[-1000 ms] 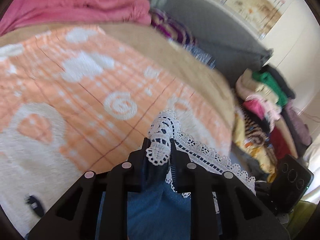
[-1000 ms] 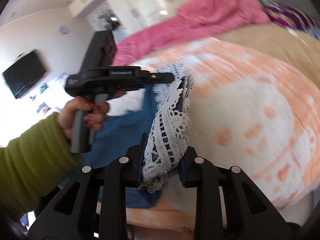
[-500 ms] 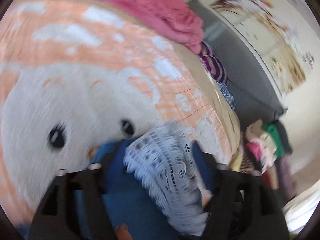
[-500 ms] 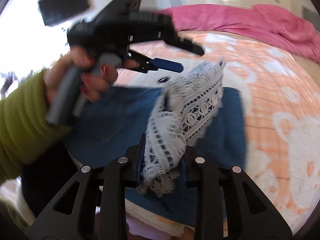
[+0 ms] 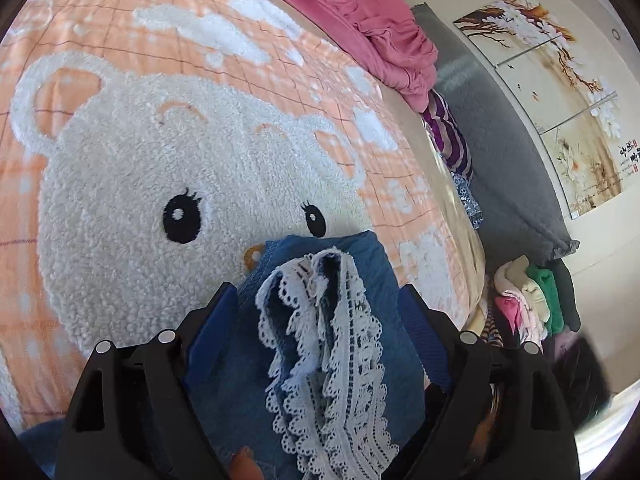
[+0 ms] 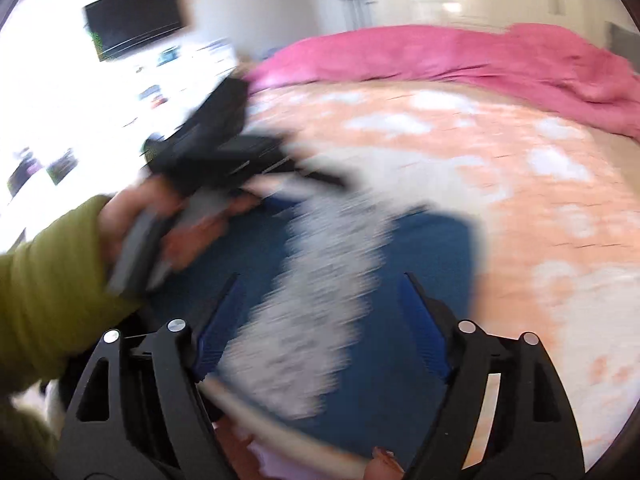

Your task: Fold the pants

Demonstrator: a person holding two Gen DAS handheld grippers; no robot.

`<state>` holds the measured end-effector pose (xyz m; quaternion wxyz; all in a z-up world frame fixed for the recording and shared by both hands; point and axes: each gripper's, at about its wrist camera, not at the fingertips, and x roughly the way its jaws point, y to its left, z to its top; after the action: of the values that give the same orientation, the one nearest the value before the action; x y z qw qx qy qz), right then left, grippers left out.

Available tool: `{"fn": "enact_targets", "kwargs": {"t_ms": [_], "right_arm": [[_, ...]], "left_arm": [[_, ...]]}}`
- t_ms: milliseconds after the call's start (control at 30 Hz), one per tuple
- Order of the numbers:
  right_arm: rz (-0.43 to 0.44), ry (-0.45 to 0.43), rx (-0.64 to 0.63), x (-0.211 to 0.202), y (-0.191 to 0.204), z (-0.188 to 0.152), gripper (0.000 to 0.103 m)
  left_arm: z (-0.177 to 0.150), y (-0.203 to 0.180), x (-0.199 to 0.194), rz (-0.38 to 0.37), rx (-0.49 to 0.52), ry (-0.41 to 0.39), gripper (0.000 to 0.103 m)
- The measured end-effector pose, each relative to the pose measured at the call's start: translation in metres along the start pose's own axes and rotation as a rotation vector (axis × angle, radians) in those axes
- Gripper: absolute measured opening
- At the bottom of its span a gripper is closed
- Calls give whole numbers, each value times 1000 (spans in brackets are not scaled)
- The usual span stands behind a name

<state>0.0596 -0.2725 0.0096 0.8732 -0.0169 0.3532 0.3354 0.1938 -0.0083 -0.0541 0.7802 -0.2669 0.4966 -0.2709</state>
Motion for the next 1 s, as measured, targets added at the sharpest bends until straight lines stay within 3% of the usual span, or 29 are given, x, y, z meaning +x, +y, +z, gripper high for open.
{"fn": "enact_targets", "kwargs": {"t_ms": [100, 133, 167, 233, 333, 400, 433, 467, 500, 533, 600, 633, 700, 800, 833, 1000], "right_arm": [[-91, 64, 88, 14, -55, 24, 73], [-94, 90, 113, 22, -68, 30, 73], [-101, 121, 151, 36, -87, 37, 73], [-74, 163, 205, 57, -104, 36, 73], [47, 244, 324, 98, -123, 32, 63], [83, 292, 375, 117, -125, 26, 53], [99, 288, 380, 122, -124, 23, 38], [114, 263, 373, 120, -122, 23, 17], [110, 244, 363, 110, -115, 24, 16], [95, 208, 347, 104, -110, 28, 16], [38, 182, 307, 101, -106, 32, 18], [-34, 192, 259, 106, -101, 30, 24], [-93, 223, 200, 113, -97, 25, 33], [-102, 210, 206, 111, -102, 22, 44], [-108, 186, 203, 104, -102, 24, 55], [-136, 69, 156, 69, -92, 29, 61]], "left_arm": [[1, -2, 9, 11, 25, 3, 76], [2, -3, 11, 16, 36, 6, 59], [2, -5, 13, 25, 43, 8, 50], [1, -5, 18, 25, 55, 23, 21], [-1, -4, 16, -4, 61, 26, 17], [1, -8, 5, -40, 101, 3, 17], [3, -12, -2, -40, 131, -16, 17], [3, -16, -5, 2, 166, -28, 17], [3, -16, -5, 42, 184, -32, 18], [2, -13, 0, 131, 194, -26, 18], [-2, -7, 11, 213, 180, -4, 25], [-5, -5, 17, 254, 171, 6, 29], [-7, -10, 18, 280, 181, 3, 34], [-8, -18, 4, 343, 195, -42, 57], [-7, -20, -3, 363, 197, -62, 59], [-16, -31, -37, 362, 172, -138, 67]]}}
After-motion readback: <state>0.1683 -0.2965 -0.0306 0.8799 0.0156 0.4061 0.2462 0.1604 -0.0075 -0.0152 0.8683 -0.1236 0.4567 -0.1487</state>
